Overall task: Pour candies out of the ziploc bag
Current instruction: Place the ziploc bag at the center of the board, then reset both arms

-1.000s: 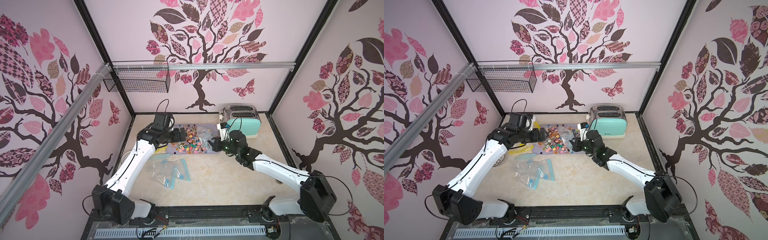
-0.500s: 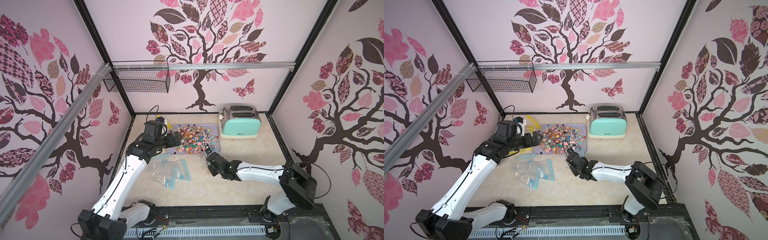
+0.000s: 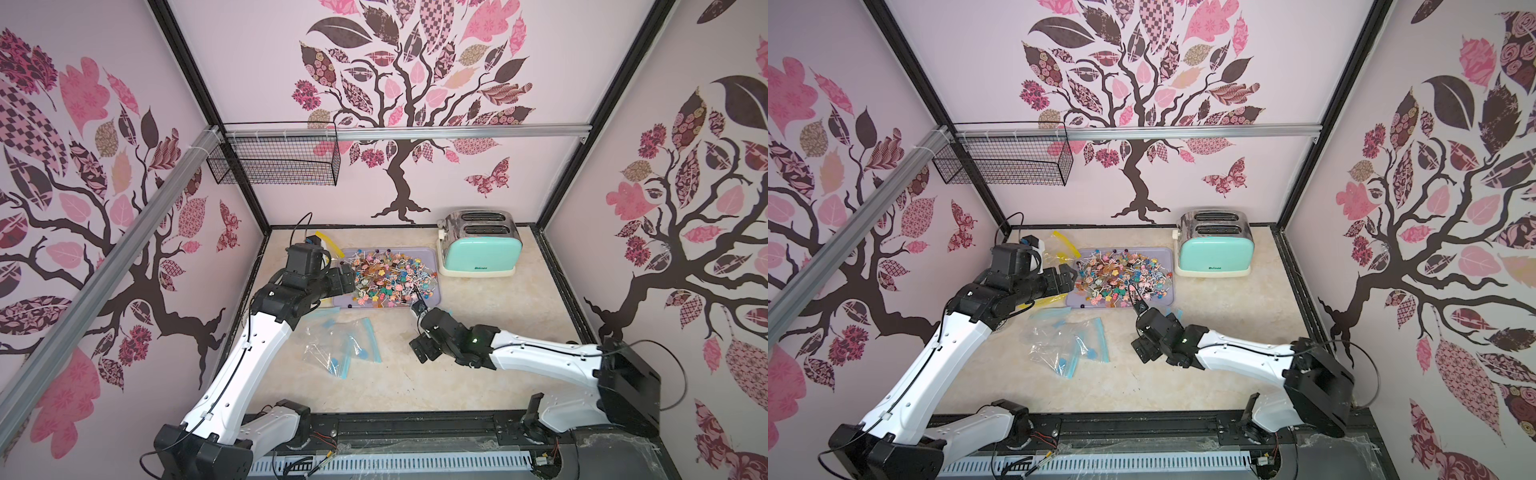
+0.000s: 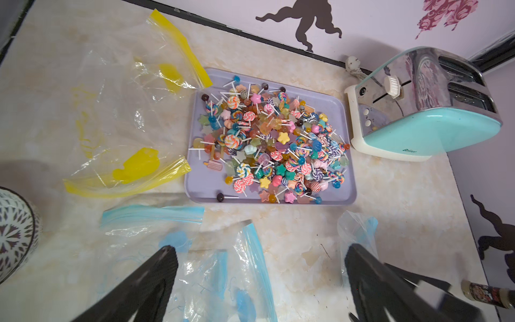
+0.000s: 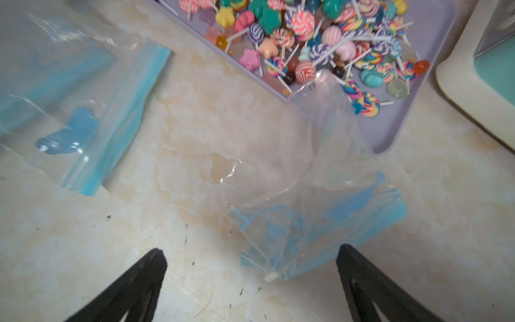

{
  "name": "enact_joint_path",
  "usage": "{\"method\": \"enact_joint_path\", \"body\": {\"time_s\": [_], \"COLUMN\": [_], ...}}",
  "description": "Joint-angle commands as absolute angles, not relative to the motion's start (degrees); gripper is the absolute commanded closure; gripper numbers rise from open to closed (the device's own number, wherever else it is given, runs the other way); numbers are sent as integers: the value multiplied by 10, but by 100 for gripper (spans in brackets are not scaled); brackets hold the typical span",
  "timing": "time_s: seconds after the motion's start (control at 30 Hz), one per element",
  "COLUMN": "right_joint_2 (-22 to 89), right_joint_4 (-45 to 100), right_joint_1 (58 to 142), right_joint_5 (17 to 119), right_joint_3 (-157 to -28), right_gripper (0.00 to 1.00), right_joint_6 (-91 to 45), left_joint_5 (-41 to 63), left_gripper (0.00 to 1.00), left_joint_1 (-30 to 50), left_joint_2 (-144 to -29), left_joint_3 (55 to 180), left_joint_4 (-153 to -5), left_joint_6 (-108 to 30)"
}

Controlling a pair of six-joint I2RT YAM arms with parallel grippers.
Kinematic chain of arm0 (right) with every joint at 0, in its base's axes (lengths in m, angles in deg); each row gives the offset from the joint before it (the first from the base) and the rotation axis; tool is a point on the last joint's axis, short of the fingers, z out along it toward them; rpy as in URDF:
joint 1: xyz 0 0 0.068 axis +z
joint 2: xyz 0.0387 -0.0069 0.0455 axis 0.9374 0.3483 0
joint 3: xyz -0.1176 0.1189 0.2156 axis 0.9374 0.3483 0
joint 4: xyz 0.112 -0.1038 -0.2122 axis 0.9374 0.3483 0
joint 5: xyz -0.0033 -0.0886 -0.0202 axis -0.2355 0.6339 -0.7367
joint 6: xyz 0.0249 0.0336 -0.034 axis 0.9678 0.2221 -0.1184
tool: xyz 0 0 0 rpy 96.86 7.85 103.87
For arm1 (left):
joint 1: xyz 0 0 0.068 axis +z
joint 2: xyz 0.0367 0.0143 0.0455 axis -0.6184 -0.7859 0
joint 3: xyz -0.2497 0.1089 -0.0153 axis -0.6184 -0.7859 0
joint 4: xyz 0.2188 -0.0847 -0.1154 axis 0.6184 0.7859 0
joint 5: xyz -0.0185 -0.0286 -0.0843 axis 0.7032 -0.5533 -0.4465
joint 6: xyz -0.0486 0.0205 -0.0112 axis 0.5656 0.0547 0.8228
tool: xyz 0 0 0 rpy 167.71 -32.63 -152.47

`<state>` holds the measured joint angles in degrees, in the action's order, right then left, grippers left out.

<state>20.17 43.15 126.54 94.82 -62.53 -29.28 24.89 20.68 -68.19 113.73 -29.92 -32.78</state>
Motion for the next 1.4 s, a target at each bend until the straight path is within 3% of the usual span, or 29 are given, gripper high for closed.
{"method": "enact_joint_path", "body": {"time_s": [0.0, 0.1, 0.2, 0.37, 0.47, 0.6, 0.73, 0.87, 1.0, 1.07, 1.1, 1.17, 1.23, 1.37], "right_joint_2": [127, 61, 13, -22, -15, 29, 80, 205, 327, 380, 347, 341, 365, 363], "right_joint_4": [489, 505, 486, 322, 222, -18, -281, -380, -495, -574, -486, -377, -459, -474], "right_joint_1": [1266, 1238, 1123, 888, 776, 762, 762, 762, 732, 720, 715, 709, 711, 712], "right_joint_5": [935, 965, 974, 1040, 1009, 1008, 1021, 986, 936, 911, 904, 895, 894, 901], "right_joint_3": [-665, -683, -687, -603, -531, -377, -247, -252, -255, -257, -273, -323, -300, -292], "right_gripper": [0, 0, 0, 0, 0, 0, 0, 0, 0, 0, 0, 0, 0, 0], "right_joint_6": [-270, -262, -266, -287, -250, -313, -325, -357, -361, -360, -352, -349, -354, -354], "left_joint_5": [307, 383, 485, 539, 555, 491, 481, 460, 309, 271, 268, 268, 265, 276], "left_gripper": [2, 2, 2, 2, 2, 2, 2, 5, 8, 5, 2, 2, 2, 2], "left_joint_1": [212, 218, 233, 258, 262, 320, 324, 332, 404, 415, 415, 415, 414, 408], "left_joint_2": [-680, -674, -650, -576, -534, -560, -685, -837, -924, -934, -921, -934, -929, -929], "left_joint_3": [1170, 1179, 1145, 953, 785, 682, 627, 632, 663, 649, 660, 652, 653, 658], "left_joint_4": [-302, -326, -397, -641, -840, -939, -1100, -1240, -1253, -1301, -1249, -1289, -1279, -1270], "left_joint_6": [-343, -359, -382, -493, -545, -492, -508, -548, -518, -518, -521, -520, -528, -533]}}
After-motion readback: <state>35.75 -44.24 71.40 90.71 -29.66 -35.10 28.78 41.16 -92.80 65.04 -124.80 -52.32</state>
